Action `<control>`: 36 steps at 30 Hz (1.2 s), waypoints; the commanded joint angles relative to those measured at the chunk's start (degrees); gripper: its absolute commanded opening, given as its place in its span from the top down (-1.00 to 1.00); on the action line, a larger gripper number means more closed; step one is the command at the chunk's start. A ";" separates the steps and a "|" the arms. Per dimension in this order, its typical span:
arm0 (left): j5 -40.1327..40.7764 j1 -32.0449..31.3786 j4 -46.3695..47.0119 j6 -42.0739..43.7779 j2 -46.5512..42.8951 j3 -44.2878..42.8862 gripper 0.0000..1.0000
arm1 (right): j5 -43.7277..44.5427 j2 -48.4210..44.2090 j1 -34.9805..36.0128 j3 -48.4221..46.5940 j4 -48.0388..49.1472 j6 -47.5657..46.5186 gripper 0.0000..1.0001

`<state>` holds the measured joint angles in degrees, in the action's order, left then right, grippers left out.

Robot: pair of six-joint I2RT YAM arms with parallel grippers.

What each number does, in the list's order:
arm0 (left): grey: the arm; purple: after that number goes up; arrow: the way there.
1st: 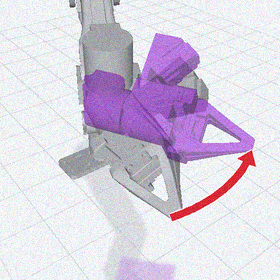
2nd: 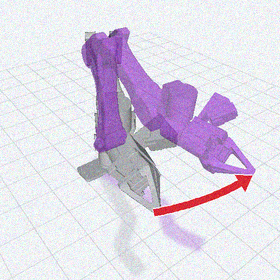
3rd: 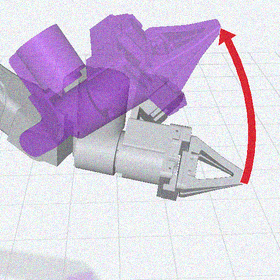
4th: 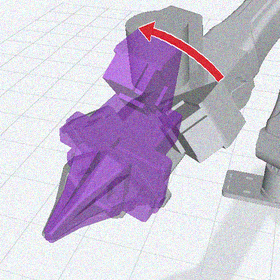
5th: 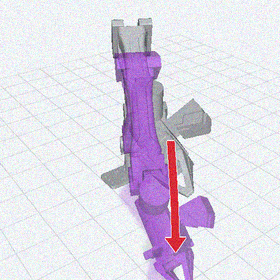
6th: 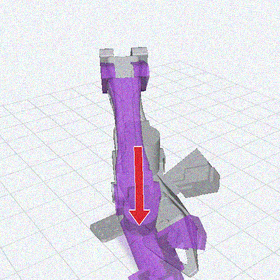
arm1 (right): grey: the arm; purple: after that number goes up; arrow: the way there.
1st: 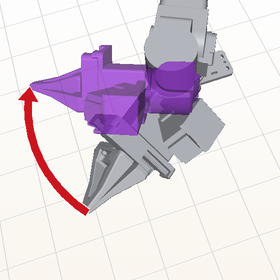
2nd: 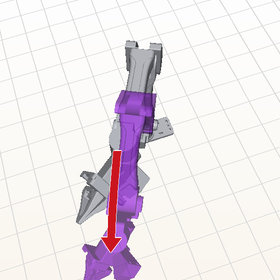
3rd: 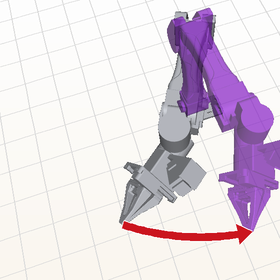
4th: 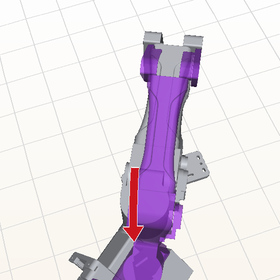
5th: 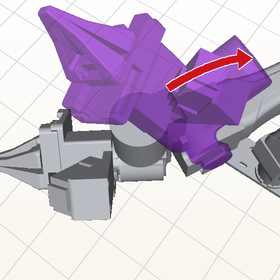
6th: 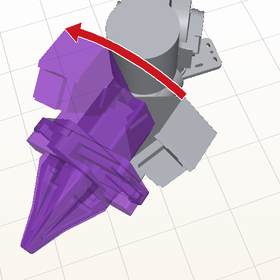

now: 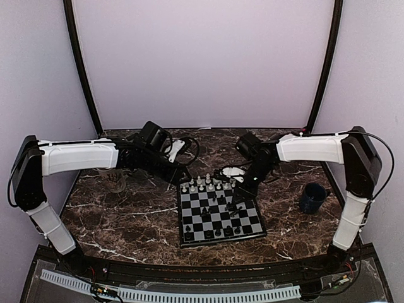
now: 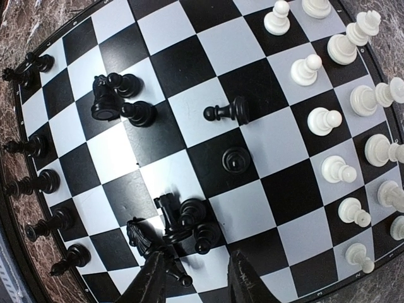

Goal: Set up the chess pieces on the board
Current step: Pick up the pawn from the chessboard.

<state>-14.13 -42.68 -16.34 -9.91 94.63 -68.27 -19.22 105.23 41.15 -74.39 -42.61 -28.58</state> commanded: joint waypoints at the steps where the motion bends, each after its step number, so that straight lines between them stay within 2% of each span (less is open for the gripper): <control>1: -0.24 -0.33 0.53 -0.77 -0.61 0.63 0.22 | 1.00 0.68 1.01 -2.09 0.75 0.03 0.30; 13: -0.63 -0.32 0.61 -0.57 0.42 0.17 0.22 | 7.64 2.72 2.01 -2.78 1.07 1.36 0.36; 24: -0.97 -0.30 1.25 -0.84 1.03 0.57 0.23 | 6.57 4.44 2.00 -3.29 1.11 1.42 0.47; 31: -1.00 -0.35 1.54 -1.05 1.09 0.82 0.22 | 6.75 4.46 2.00 -4.07 0.84 1.35 0.78; 36: -1.23 -0.31 1.92 -1.01 1.45 0.65 0.22 | 8.82 0.77 1.82 -2.30 1.24 1.26 0.84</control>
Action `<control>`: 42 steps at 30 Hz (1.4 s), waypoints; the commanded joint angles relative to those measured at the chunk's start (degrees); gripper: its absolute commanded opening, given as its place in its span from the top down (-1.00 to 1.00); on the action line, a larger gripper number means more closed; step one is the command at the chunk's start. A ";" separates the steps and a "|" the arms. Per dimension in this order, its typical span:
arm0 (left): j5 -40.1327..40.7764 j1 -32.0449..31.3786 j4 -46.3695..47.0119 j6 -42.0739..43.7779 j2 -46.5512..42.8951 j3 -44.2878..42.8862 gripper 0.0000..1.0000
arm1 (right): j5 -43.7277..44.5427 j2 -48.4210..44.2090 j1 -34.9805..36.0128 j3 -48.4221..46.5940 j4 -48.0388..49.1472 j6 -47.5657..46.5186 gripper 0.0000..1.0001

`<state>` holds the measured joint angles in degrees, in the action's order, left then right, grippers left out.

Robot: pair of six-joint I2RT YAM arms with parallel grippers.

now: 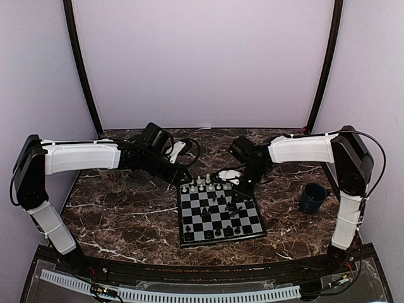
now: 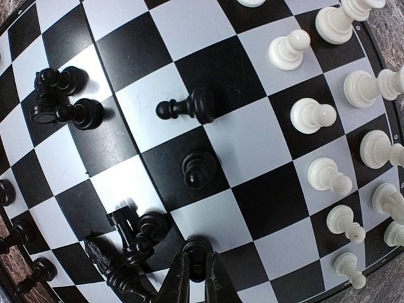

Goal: Set up the chess pieces on the board
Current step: Pick up the pawn from the chessboard, then place the pawn at a7.

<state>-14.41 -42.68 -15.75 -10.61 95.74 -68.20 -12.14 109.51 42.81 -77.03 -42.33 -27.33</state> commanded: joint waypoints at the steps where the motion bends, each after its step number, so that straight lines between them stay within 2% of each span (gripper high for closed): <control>1: -1.01 -0.30 1.31 -0.34 0.39 0.51 0.22 | 2.02 -4.65 0.05 0.98 1.01 0.08 0.84; 11: -1.02 -0.32 1.07 -0.14 0.77 0.13 0.23 | 5.01 -17.59 -0.83 12.25 -0.31 -2.16 0.84; 15: -1.22 -0.32 1.48 -0.33 0.86 0.19 0.22 | 2.40 -21.14 -1.04 17.10 -2.38 -5.53 0.83; 34: -1.32 -0.31 0.83 -0.35 0.99 0.31 0.22 | -1.80 -16.85 -0.01 21.19 -1.52 -9.49 0.76; 42: -1.82 -0.33 1.07 -0.49 1.73 0.02 0.23 | -1.22 -16.57 0.17 21.33 -0.31 -8.87 0.63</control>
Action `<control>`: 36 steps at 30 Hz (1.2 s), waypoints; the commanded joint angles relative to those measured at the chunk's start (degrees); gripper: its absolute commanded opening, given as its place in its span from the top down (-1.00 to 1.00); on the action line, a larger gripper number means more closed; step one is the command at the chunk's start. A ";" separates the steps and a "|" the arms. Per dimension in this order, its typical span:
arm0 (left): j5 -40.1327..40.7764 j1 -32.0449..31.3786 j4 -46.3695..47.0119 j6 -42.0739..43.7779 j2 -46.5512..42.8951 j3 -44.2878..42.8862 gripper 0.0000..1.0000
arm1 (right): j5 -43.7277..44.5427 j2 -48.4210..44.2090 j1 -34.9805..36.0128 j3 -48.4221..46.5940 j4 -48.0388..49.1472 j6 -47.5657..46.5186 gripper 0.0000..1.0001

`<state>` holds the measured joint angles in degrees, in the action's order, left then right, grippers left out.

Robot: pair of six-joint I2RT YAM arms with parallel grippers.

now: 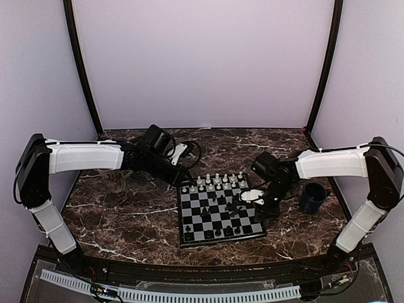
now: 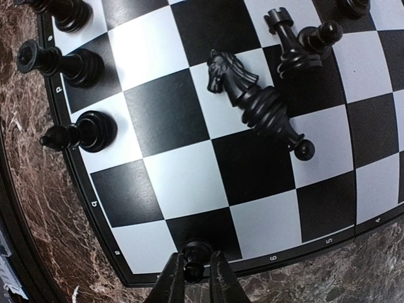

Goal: Set up the chess pieces on the board
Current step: Place the pawn at a7, then pick up the chess pile from the chessboard.

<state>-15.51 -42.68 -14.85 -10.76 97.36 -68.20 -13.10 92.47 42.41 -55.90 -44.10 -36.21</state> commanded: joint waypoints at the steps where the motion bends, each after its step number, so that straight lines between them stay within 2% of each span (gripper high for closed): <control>1: -0.77 -0.31 0.05 -0.29 0.11 -0.04 0.23 | -0.32 0.46 0.57 0.14 1.47 0.08 0.60; 10: -1.28 -0.39 -0.66 0.28 -0.30 -0.13 0.22 | -6.46 -2.84 -1.14 -6.67 -3.50 -0.15 0.24; 16: -6.33 -1.37 1.94 2.11 -2.29 1.58 0.21 | -7.82 1.50 -2.91 -9.40 -2.24 -2.71 0.23; 27: -5.22 -2.15 1.36 2.27 -4.42 2.24 0.20 | -12.04 10.24 -5.73 -12.74 2.93 -2.96 0.22; 36: -4.71 -2.28 0.98 2.78 -4.48 2.22 0.20 | -13.32 13.43 -6.00 -12.46 3.89 -5.15 0.22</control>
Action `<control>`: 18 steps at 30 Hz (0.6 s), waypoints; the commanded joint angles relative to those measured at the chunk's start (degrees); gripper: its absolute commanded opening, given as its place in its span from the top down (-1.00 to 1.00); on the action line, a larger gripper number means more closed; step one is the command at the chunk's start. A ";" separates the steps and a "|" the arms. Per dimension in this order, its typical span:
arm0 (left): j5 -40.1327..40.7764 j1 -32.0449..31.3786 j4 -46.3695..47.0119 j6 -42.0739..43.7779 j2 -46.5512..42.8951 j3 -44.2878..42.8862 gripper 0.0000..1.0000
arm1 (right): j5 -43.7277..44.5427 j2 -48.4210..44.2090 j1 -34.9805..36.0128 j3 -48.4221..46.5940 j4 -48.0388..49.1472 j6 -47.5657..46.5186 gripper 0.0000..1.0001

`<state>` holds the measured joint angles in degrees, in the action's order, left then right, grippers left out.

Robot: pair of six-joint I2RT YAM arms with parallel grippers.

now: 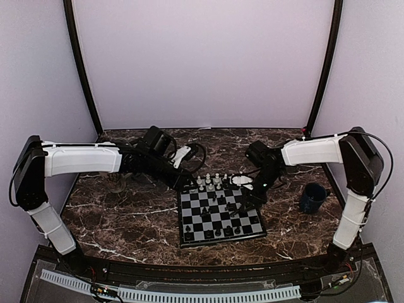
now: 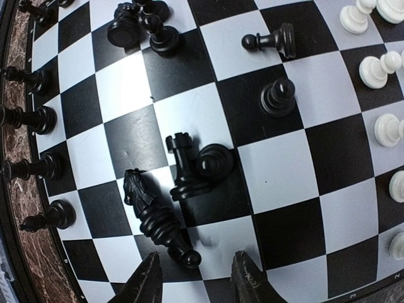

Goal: Set up the chess pieces on the board
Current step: Pick up the chess pile from the chessboard.

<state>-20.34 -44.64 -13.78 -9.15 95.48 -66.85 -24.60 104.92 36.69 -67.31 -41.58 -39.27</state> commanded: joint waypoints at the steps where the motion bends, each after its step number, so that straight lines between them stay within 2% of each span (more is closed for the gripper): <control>1: 0.06 -0.34 0.00 1.16 -2.52 0.85 0.20 | -2.11 1.17 -0.25 -0.88 1.22 -2.59 0.23; 9: -0.07 -0.39 0.26 1.15 -1.70 0.72 0.20 | -4.07 2.82 -0.29 -0.95 -0.17 -4.51 0.37; 18: -0.68 -0.36 1.29 0.97 -1.18 1.38 0.20 | -4.55 1.24 -0.34 -0.44 -2.85 -5.51 0.70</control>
<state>-20.36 -44.64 -13.65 -8.97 95.48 -66.59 -28.73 106.50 36.69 -67.68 -41.89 -43.86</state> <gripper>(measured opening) 0.401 0.169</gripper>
